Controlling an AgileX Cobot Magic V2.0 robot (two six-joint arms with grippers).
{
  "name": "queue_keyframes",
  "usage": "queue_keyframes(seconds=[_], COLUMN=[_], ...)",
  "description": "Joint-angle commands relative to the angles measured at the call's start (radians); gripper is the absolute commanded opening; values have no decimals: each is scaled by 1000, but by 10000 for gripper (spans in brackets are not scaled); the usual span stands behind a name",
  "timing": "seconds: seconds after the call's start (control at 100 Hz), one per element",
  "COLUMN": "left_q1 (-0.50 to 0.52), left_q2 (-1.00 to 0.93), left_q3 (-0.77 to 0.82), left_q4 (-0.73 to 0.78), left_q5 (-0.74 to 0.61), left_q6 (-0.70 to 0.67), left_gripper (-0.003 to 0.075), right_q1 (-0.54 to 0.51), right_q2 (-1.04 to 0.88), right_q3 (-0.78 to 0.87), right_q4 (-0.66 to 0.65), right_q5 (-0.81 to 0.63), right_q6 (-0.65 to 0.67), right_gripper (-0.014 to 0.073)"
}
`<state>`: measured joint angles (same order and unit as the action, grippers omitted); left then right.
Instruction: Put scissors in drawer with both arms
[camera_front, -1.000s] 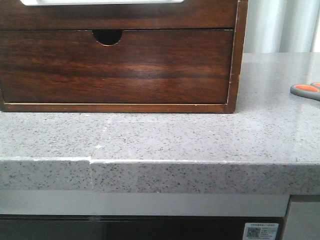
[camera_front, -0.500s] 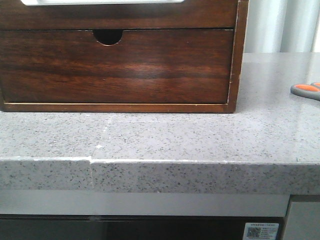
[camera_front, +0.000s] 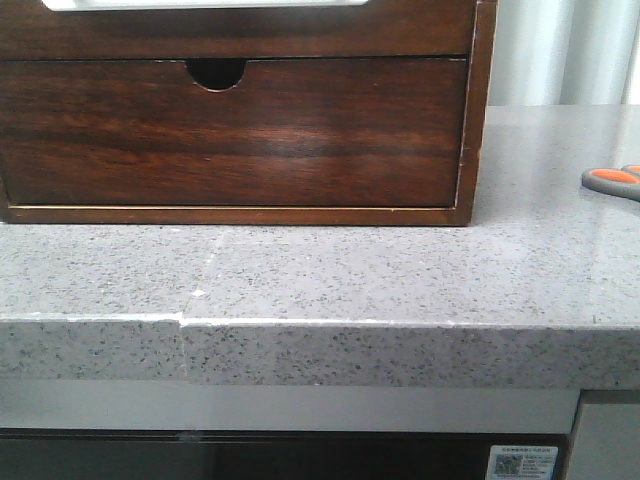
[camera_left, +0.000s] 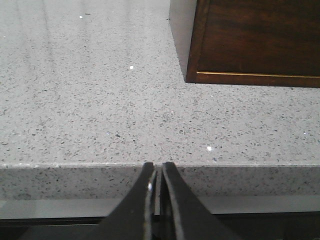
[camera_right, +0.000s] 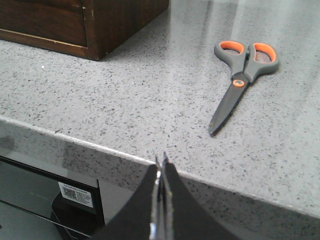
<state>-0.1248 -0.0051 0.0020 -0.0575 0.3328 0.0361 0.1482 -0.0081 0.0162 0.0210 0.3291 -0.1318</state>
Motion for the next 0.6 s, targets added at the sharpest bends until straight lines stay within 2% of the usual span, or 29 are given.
queue_keyframes(seconds=[0.0,0.11,0.18,0.23,0.33,0.38,0.49,0.59], left_q1=[1,1,1,1,1,1,1,1], left_q2=[-29,-29,-29,-29,-29,-29,-29,-29], left_q3=[23,23,23,23,23,23,23,23], left_q4=[-3,-17,-108,-200,-494,-612,-771,-956], left_q5=[-32,-44,-78,-110,-193,-222,-277,-284], left_q6=[-9,-9,-9,-9,-9,-9,-9,-9], left_gripper=[-19,-19,-19,-19,-19,-19,-19,-19], right_q1=[-8,-8,-8,-8,-8,-8,-8,-8], right_q2=[-21,-21,-21,-21,-21,-21,-21,-21], right_q3=[10,10,10,10,10,10,10,6], right_q4=[-2,-2,13,70,154,241,437,635], right_q5=[-50,-143,-201,-250,-352,-384,-395,-403], right_q6=[-5,-5,-5,-3,0,12,12,12], right_gripper=[-52,-52,-52,-52,-52,-52,-52,-52])
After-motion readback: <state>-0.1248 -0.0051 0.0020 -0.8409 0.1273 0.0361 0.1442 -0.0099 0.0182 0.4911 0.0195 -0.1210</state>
